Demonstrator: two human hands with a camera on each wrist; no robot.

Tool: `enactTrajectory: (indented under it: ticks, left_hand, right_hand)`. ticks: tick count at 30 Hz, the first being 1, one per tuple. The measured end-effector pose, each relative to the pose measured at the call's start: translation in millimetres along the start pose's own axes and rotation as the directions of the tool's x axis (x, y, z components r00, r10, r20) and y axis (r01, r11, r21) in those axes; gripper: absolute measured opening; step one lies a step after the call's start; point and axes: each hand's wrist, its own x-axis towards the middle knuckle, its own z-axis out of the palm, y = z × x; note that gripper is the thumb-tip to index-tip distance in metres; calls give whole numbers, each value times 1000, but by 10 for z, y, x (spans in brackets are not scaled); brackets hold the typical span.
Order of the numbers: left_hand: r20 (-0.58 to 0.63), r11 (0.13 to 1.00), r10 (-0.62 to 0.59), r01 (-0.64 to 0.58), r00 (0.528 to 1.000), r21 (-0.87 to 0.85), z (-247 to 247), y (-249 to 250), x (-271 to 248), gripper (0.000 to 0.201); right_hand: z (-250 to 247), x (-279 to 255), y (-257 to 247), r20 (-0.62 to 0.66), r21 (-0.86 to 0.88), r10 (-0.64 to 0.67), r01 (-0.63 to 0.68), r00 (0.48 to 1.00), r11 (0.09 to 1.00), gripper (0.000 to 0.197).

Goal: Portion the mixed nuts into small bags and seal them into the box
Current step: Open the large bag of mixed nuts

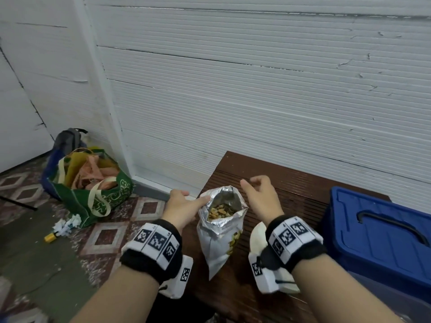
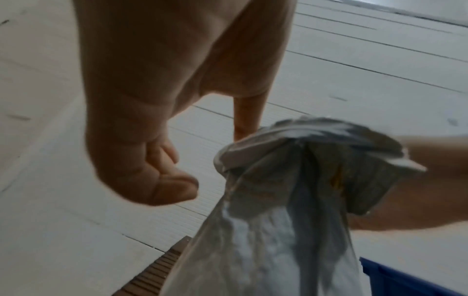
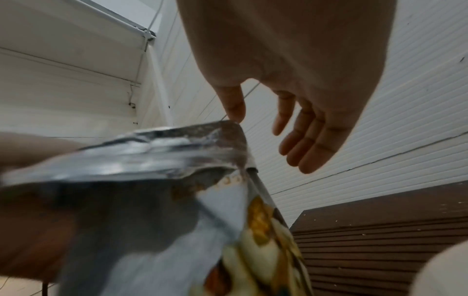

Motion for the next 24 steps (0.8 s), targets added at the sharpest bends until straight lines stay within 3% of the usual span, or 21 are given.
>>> enactTrajectory:
  ticks: [2,6,10,14,16,20,24]
  left_hand:
    - [-28,999,18,-19,999,-36,-14,-38,-12,51]
    - [-53,996,27,-32,998,-87,-14,-23,-14,38]
    - [-41,991,-2,-4,999,-136,-39,62,41,32]
    - [104,973,-95,115,990,-201,-30,240,66,38]
    - [167,977,-113,140,980,-163,3,294,37,40]
    - [208,996,-81,86,975,-16,19,310,-30,35]
    - [133,987,0,-21,991,161,-92,279,-61,24]
  right_hand:
    - [58,172,-94,119,-20,-58,61,991,998,36]
    - [151,335,-132,375,-43,-45,66,926,997,39]
    - [135,342,-39,380,47,15,-36,925,998,31]
    - [100,274,64,411,295,161,-299,897,907,28]
    - [74,214,83,439,312,202,-359,876,880,20]
    - [50,194,152,421,278,176,-311,890,909,21]
    - [60,194,170,358,345,150,-280,921,896,18]
